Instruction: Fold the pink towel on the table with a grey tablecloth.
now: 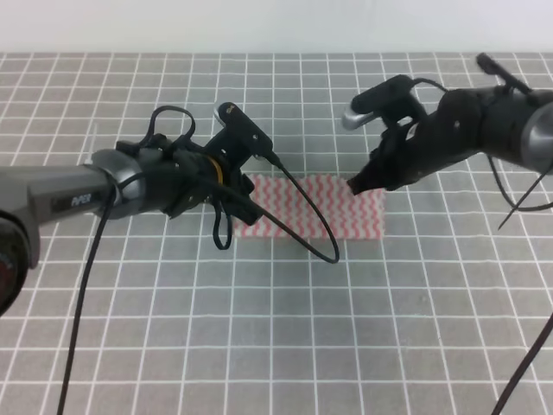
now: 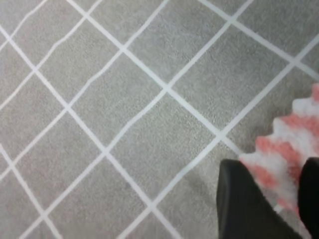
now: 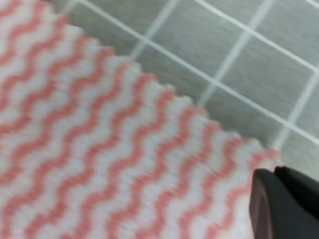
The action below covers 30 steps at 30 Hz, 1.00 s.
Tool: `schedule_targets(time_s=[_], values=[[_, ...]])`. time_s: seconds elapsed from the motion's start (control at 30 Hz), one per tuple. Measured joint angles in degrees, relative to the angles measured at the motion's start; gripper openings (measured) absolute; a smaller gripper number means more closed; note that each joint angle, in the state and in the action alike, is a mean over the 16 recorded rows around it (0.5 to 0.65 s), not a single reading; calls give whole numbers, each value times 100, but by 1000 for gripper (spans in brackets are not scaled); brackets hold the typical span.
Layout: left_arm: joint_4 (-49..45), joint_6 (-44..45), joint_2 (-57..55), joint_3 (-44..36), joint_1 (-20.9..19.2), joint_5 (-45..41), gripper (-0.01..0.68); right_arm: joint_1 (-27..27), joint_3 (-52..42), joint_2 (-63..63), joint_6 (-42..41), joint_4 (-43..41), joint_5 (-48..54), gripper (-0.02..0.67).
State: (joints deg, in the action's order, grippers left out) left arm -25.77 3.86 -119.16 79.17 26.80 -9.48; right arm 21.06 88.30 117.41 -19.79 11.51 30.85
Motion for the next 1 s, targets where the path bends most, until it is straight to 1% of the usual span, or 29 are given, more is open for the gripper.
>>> schedule_targets(time_s=[0.1, 0.37, 0.53, 0.63, 0.83, 1.0], values=[[61, -53, 189, 2, 0, -13, 247, -94, 123, 10, 161, 22, 300, 41], [571, -254, 794, 0, 97, -26, 138, -309, 442, 13, 489, 469, 1285, 202], [1027, -264, 908, 1, 240, -165, 60, -368, 535, 42, 630, 780, 1692, 290], [1300, -176, 863, 0, 328, -331, 17, -375, 542, 91, 696, 874, 1786, 307], [1659, 83, 597, 1, 443, -720, 3, -376, 545, 222, 788, 962, 1865, 308], [1804, 247, 395, 0, 461, -912, 1, -376, 546, 327, 843, 979, 1894, 307]])
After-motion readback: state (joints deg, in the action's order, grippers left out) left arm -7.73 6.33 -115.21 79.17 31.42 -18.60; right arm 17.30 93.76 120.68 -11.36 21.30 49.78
